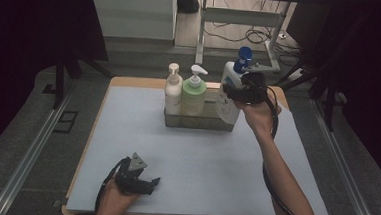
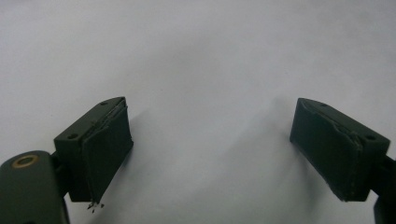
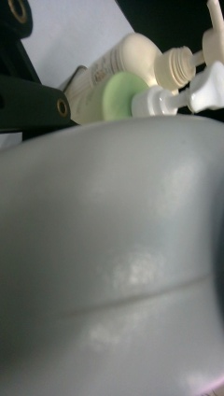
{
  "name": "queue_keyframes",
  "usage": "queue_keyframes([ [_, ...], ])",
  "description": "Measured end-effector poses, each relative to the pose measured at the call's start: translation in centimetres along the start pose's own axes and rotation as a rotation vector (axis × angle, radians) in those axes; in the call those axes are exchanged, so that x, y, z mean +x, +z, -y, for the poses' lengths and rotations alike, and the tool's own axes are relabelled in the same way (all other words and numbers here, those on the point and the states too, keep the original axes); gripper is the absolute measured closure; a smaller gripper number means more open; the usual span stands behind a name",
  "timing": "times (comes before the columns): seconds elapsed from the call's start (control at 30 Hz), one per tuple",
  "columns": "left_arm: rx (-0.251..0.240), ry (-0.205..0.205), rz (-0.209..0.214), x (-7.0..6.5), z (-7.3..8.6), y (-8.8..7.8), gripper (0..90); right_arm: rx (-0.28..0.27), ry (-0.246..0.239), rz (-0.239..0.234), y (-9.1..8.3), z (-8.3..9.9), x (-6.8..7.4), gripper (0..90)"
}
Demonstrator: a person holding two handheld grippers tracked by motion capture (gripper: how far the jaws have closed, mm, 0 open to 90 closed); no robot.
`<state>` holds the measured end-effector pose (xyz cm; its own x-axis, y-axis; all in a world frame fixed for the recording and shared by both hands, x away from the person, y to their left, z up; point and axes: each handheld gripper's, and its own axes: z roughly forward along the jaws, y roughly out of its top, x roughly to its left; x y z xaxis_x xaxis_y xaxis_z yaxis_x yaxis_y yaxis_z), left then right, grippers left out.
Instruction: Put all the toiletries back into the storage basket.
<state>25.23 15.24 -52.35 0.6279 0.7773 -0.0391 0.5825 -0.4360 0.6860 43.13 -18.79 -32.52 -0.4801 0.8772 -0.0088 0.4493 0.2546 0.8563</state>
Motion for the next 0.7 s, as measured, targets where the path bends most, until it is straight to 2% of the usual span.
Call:
queue_keyframes([
  [0.7,0.002,0.002,0.002,0.0,0.0,0.0,12.2,-0.007,0.026,0.045,3.6,-0.6,-0.5,40.6],
])
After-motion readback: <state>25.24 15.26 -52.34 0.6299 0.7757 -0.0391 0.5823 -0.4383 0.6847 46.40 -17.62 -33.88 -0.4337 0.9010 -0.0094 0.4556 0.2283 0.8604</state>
